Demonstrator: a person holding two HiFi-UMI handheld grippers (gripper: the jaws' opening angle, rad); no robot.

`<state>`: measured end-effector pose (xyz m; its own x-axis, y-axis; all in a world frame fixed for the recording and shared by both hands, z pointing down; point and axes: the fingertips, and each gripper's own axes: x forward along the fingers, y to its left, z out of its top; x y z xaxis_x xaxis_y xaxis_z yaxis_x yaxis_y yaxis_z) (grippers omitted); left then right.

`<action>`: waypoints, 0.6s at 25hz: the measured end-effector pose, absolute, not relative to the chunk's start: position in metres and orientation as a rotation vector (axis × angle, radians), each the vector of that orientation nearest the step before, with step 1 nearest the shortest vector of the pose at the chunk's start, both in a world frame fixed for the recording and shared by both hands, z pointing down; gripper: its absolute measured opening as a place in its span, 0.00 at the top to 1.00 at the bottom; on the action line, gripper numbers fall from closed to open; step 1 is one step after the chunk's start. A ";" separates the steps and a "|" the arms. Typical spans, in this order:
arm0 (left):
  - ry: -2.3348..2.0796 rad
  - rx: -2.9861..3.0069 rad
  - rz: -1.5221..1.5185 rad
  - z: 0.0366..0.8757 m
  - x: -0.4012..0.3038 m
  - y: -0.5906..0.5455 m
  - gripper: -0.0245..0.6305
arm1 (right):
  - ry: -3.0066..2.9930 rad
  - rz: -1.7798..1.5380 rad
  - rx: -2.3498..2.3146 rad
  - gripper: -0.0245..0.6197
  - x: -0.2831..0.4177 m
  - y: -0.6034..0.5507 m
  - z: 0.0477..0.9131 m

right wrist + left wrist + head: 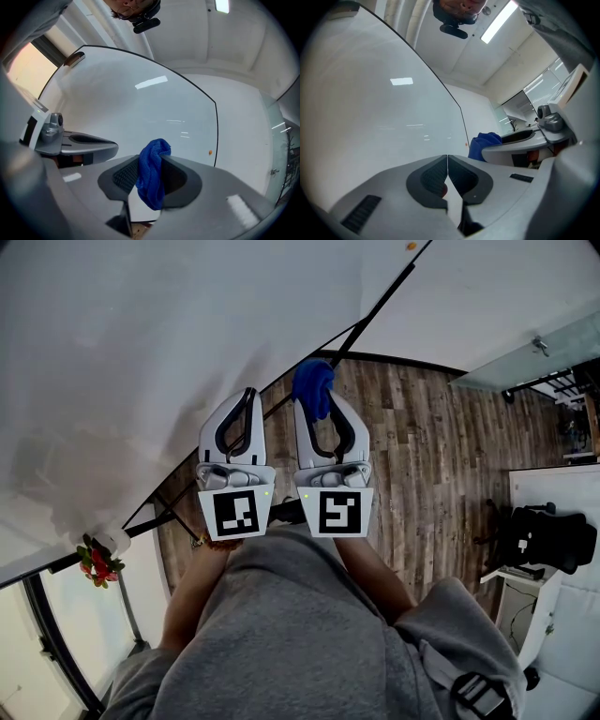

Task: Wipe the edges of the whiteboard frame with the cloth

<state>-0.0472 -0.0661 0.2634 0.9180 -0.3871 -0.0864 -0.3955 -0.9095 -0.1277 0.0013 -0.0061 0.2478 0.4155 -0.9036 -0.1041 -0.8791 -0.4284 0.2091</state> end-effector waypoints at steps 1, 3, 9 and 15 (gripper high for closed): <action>0.602 -2.942 0.083 0.266 -0.047 -0.066 0.94 | -1.606 -0.292 2.537 0.75 0.001 -0.006 0.250; 0.598 -2.946 0.075 0.269 -0.045 -0.065 0.94 | -1.598 -0.275 2.533 0.75 0.003 -0.004 0.254; 0.578 -2.960 0.049 0.279 -0.041 -0.057 0.94 | -1.595 -0.269 2.553 0.75 0.008 0.005 0.258; 0.563 -2.971 0.039 0.286 -0.041 -0.051 0.94 | -1.584 -0.278 2.566 0.75 0.008 0.013 0.260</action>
<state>-0.0407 -0.0515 0.2863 0.9305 -0.3632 -0.0468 -0.3662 -0.9240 -0.1106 0.0083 0.0134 0.2596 0.4379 -0.8938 -0.0963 -0.8731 -0.4484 0.1913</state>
